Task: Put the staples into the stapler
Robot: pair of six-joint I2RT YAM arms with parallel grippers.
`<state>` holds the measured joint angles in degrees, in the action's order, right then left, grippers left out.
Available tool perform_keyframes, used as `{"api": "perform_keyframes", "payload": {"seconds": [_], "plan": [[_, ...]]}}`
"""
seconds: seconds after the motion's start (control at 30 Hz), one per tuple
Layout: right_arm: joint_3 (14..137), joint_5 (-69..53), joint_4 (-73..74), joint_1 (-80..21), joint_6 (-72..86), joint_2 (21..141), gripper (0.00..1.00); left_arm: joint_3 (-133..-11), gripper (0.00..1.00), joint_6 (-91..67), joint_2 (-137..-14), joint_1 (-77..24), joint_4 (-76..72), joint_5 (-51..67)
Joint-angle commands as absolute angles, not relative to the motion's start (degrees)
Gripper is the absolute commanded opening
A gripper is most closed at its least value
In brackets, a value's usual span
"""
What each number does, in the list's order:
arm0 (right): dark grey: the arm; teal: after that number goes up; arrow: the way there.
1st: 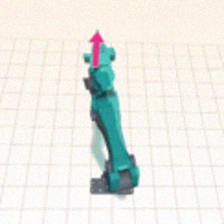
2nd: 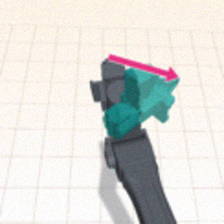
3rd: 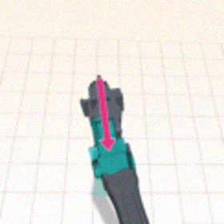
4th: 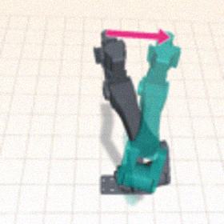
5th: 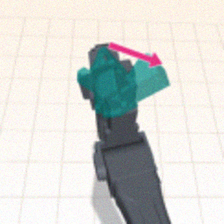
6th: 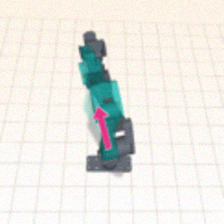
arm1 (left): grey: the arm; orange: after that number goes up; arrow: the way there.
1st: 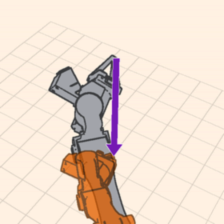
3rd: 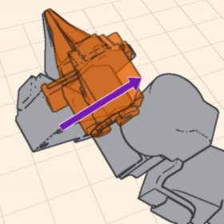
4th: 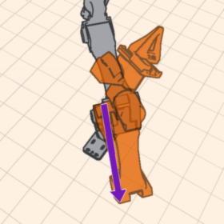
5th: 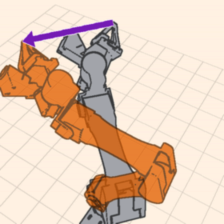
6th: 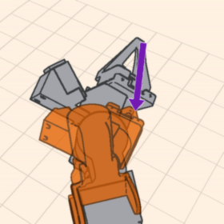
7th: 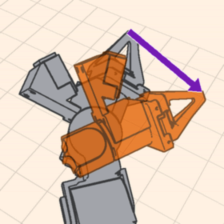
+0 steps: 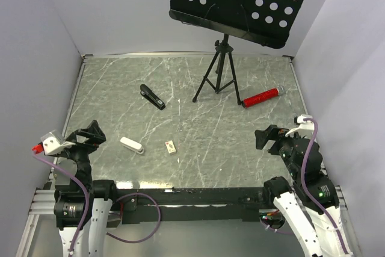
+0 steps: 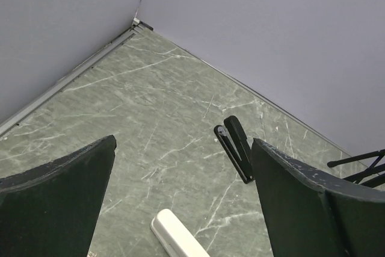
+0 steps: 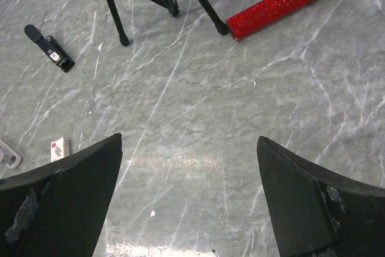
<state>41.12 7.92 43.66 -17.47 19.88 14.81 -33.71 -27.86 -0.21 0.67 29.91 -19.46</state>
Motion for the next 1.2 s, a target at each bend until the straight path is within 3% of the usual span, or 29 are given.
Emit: {"api": "perform_keyframes", "payload": {"seconds": [0.0,0.23,0.5,0.67,0.8,1.0,1.17], "plan": [[41.7,7.2,40.6,-17.8,19.7,15.6,1.00,-34.4,0.99,-28.6,4.0,0.9,29.6,-20.7],[39.0,-4.1,36.4,-17.9,20.3,21.3,1.00,-34.6,0.99,-29.4,3.6,0.9,30.2,-22.3],[39.5,-12.9,34.1,-19.0,22.7,38.3,1.00,-34.6,0.97,-29.8,2.9,1.5,30.3,-22.2],[38.4,-8.1,29.0,-28.2,24.9,49.3,1.00,-34.6,0.97,-30.2,3.1,1.7,30.5,-22.4],[41.7,-1.2,25.9,-41.7,28.6,61.1,1.00,-34.4,0.97,-30.4,4.0,1.8,30.6,-22.9],[56.4,8.6,24.6,-56.4,29.0,81.7,1.00,-34.3,0.97,-29.7,2.3,1.8,29.8,-20.2],[68.5,12.0,27.3,-61.7,27.4,97.8,1.00,-34.1,0.97,-29.9,2.2,1.8,29.8,-20.0]]}}
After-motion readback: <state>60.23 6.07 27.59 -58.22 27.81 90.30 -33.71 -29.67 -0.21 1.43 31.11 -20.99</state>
